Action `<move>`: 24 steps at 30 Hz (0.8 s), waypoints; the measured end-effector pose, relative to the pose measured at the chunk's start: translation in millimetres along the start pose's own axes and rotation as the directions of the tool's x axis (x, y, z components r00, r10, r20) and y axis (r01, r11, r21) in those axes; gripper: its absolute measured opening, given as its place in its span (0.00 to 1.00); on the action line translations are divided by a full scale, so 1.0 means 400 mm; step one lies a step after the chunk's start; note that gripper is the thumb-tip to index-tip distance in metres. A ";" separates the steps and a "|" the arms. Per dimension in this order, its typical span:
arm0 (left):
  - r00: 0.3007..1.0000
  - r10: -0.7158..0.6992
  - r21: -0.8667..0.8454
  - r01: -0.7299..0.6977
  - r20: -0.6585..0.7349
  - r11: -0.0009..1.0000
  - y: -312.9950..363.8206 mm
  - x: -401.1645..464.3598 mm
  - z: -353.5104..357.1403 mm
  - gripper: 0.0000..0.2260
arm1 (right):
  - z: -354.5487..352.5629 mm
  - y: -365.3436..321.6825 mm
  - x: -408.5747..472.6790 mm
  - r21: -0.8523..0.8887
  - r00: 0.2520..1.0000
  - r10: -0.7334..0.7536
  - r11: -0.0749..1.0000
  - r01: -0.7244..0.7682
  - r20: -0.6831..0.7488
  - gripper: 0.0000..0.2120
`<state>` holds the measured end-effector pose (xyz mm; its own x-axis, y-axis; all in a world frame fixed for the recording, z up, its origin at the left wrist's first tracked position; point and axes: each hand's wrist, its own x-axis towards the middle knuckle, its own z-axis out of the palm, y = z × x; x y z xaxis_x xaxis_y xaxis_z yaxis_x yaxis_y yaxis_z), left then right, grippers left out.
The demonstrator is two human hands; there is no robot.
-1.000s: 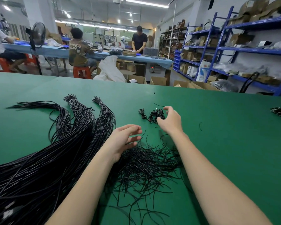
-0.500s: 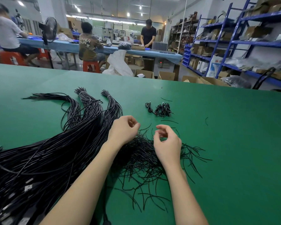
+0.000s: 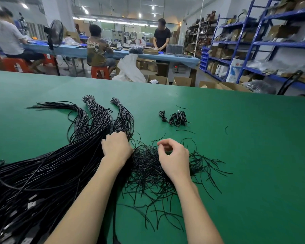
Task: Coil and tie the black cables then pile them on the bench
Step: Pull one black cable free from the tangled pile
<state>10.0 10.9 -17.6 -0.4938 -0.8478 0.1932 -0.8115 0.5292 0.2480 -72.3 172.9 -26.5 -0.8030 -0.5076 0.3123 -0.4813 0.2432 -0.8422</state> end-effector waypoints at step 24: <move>0.989 -0.090 -0.516 0.137 0.114 0.846 0.001 0.009 -0.042 0.15 | 0.037 -0.122 -0.017 0.072 0.982 -0.013 0.997 -0.001 0.188 0.05</move>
<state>13.1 8.6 -0.8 -0.4510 -0.8905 0.0606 -0.5924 0.3494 0.7259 -38.0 152.2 5.9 -0.7166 -0.6567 0.2349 -0.4542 0.1839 -0.8717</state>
